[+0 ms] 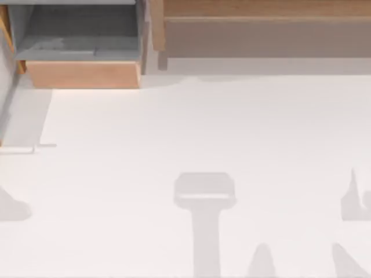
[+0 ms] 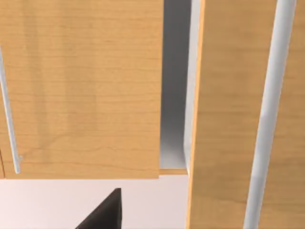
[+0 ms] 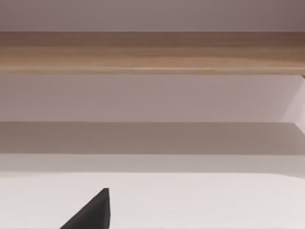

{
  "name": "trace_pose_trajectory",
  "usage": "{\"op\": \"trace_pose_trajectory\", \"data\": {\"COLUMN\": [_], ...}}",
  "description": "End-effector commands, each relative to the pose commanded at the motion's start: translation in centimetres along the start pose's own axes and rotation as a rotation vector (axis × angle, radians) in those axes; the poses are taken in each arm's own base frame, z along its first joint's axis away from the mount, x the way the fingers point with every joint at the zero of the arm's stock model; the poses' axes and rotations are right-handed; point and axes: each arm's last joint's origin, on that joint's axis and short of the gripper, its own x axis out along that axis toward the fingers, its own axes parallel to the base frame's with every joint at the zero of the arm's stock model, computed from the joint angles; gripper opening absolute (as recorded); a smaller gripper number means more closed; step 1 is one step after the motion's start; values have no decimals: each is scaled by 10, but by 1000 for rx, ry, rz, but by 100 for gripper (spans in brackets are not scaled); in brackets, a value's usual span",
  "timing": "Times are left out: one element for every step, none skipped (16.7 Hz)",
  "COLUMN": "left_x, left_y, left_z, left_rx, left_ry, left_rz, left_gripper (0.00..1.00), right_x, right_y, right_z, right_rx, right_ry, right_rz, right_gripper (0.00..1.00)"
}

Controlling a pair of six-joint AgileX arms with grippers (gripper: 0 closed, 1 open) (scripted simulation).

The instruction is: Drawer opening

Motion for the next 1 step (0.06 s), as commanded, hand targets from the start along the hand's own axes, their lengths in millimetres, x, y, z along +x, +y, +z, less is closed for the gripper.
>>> {"op": "trace_pose_trajectory", "data": {"left_x": [0], "left_y": [0], "left_z": [0], "left_rx": [0], "left_ry": [0], "left_rz": [0], "left_gripper": [100], "right_x": [0], "right_y": [0], "right_z": [0], "right_rx": [0], "right_ry": [0], "right_rz": [0], "right_gripper": [100]}}
